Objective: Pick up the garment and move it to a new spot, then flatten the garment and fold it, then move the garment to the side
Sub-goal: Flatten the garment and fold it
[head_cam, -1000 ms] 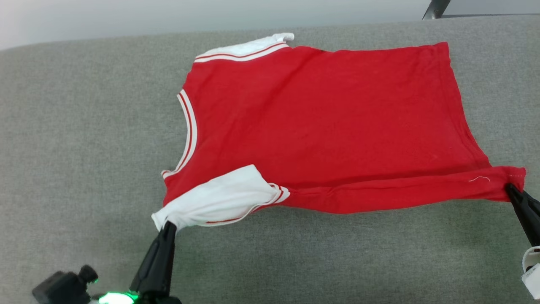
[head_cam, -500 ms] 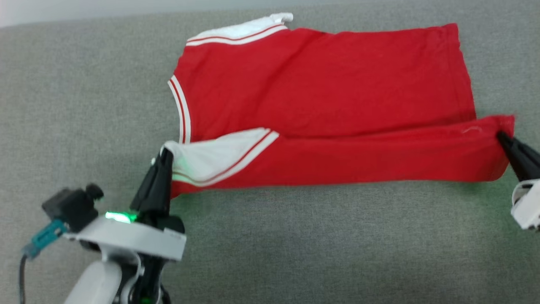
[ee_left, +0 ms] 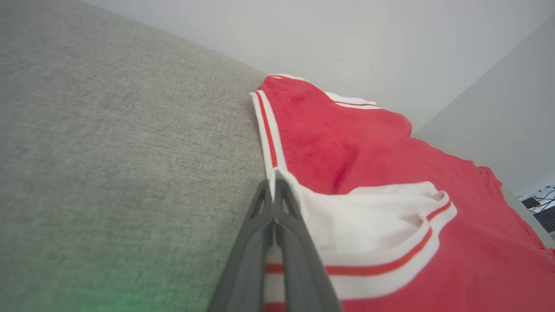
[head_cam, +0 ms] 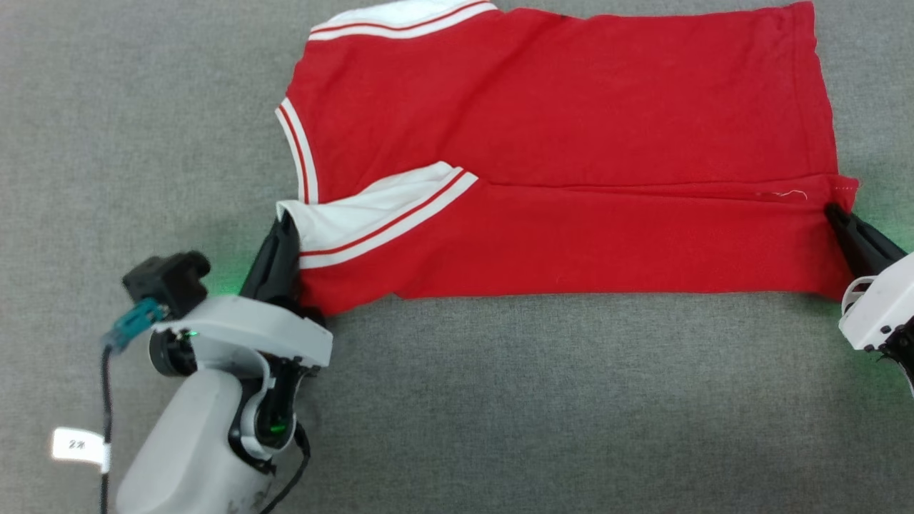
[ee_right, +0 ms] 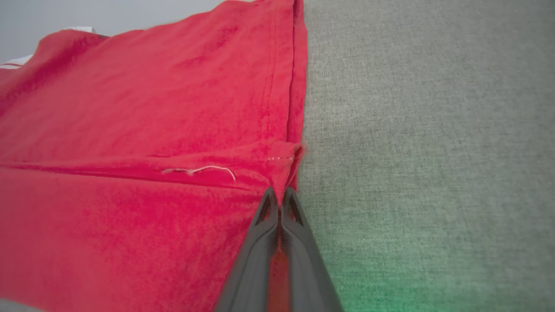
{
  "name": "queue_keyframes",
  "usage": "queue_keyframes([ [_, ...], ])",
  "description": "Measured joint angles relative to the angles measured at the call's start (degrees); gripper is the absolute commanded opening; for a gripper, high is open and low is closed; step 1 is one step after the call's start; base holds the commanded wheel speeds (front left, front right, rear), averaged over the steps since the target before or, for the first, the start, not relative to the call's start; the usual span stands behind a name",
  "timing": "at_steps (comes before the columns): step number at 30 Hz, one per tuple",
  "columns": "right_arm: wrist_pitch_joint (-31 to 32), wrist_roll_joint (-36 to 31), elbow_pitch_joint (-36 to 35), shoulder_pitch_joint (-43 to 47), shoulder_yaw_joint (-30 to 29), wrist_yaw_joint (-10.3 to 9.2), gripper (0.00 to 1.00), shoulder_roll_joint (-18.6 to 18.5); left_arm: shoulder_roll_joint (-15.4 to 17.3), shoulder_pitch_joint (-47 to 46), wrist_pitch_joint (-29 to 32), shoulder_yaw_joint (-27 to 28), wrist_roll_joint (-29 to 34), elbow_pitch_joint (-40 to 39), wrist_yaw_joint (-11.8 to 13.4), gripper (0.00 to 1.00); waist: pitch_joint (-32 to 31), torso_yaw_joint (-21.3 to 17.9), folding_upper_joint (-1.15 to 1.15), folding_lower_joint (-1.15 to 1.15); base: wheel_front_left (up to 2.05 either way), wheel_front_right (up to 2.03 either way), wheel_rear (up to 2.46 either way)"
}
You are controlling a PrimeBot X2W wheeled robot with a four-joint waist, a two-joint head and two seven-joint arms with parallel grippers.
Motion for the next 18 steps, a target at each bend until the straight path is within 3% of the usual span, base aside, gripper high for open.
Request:
queue_keyframes([
  [5,-1.5,0.3,2.4,-0.8,1.5,0.00,0.00,-0.4,-0.3,-2.0,0.0,-1.2,1.1,4.2,-0.5,0.00,-0.4,0.1,0.00,0.00,0.00,0.00,0.00],
  [7,-2.3,0.8,3.2,-1.0,2.4,0.00,0.00,-0.6,-0.2,-2.7,0.1,-1.8,1.7,5.6,-0.9,0.23,-0.8,0.1,0.00,0.00,0.00,0.00,0.00],
  [8,-2.5,0.9,3.4,-1.1,3.1,0.00,0.00,-0.9,0.0,-2.9,0.3,-2.2,1.9,6.0,-1.1,0.44,-1.1,0.1,0.00,0.00,0.00,0.00,0.00],
  [9,-3.1,0.9,3.5,-1.1,3.7,0.00,0.40,-1.1,0.3,-2.9,0.5,-2.5,2.1,6.4,-1.3,0.93,-1.4,0.1,0.00,0.00,0.00,0.00,0.00],
  [10,-3.7,1.0,3.7,-1.1,4.0,0.00,0.95,-1.3,0.6,-2.9,0.7,-2.7,2.4,6.6,-1.5,1.00,-1.7,0.1,0.00,0.00,0.00,0.00,0.00],
  [11,-4.3,1.2,3.8,-1.1,4.3,0.00,1.00,-1.3,1.1,-2.9,0.8,-3.0,2.7,6.6,-1.5,1.00,-2.1,0.1,0.00,0.00,0.00,0.00,0.00],
  [18,-6.8,2.3,1.9,0.5,5.1,0.00,1.00,-1.9,7.7,-1.0,8.0,-3.8,4.5,-2.0,0.9,1.00,-5.3,0.4,0.00,0.00,0.00,0.00,0.00],
])
